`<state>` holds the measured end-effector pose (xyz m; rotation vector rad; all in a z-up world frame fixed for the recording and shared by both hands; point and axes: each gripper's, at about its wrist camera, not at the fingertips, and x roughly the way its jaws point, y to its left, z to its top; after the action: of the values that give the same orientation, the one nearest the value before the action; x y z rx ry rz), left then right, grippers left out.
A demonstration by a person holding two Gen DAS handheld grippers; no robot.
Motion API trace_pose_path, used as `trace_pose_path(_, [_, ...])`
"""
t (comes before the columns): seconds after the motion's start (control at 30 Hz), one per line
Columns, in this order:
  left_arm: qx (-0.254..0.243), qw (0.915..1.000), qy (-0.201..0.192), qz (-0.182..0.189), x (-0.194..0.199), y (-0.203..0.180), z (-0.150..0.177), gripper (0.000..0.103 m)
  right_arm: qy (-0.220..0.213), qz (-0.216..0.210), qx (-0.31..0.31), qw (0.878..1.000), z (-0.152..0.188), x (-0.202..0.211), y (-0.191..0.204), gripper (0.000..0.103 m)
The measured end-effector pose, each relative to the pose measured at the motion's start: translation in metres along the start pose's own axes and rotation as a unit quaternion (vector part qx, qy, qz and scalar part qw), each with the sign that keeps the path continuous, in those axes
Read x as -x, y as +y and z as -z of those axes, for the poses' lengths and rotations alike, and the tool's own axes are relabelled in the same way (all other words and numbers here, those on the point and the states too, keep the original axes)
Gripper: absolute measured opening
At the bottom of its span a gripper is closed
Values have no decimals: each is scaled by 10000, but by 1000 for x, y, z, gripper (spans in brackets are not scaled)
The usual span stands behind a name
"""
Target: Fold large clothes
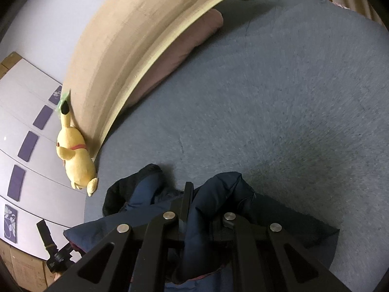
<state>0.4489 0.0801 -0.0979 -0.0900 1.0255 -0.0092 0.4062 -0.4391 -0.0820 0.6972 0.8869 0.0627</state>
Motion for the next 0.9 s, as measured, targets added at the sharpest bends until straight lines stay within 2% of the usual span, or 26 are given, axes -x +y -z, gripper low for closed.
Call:
trace_pose_path(0.1, [181, 9996, 176, 129, -12, 7, -1, 12, 83, 21, -25, 10000, -2, -9, 1, 10])
trace_pose_path(0.23, [91, 9997, 208, 122, -16, 5, 0, 13, 233, -30, -155, 9996, -3, -16, -3, 11])
trace_pose_path(0.37, [351, 9983, 236, 411, -13, 16, -3, 16, 308, -464, -639, 9964, -6, -14, -18, 16])
trace_pose_path(0.43, [484, 9965, 279, 624, -11, 21, -4, 16, 291, -597, -720, 9952, -6, -10, -19, 22])
trace_pose_path(0.47, [533, 9957, 310, 686, -11, 23, -5, 19, 283, -700, -766, 9942, -6, -8, -19, 33])
trace_pose_path(0.5, [622, 9942, 348, 806, -9, 25, -6, 25, 285, -851, -833, 9925, -7, -6, -18, 55])
trace_pose_path(0.53, [773, 9909, 385, 1031, -7, 30, -8, 29, 262, -1018, -905, 9903, -8, -3, -18, 66])
trace_pose_path(0.57, [906, 9876, 414, 1210, -6, 33, -9, 40, 193, -1116, -944, 9891, -9, 1, -16, 76])
trace_pose_path(0.6, [1049, 9835, 433, 1409, -3, 37, -10, 51, 106, -1155, -946, 9887, -11, 5, -14, 77])
trace_pose_path(0.63, [1194, 9791, 422, 1590, 0, 41, -12, 54, 68, -1211, -949, 9881, -13, 9, -13, 77])
trace_pose_path(0.7, [1455, 9714, 355, 1841, 5, 46, -17, 57, 16, -1383, -1002, 9853, -17, 14, -12, 77])
trace_pose_path(0.8, [1950, 9539, 63, 2280, 21, 62, -25, 57, -190, -1502, -971, 9837, -22, 27, -11, 77])
trace_pose_path(0.87, [2183, 9472, -326, 2325, 35, 73, -29, 58, -357, -1600, -911, 9822, -24, 39, -11, 77])
trace_pose_path(0.9, [2236, 9478, -668, 2175, 46, 79, -31, 59, -441, -1620, -847, 9822, -25, 44, -10, 77])
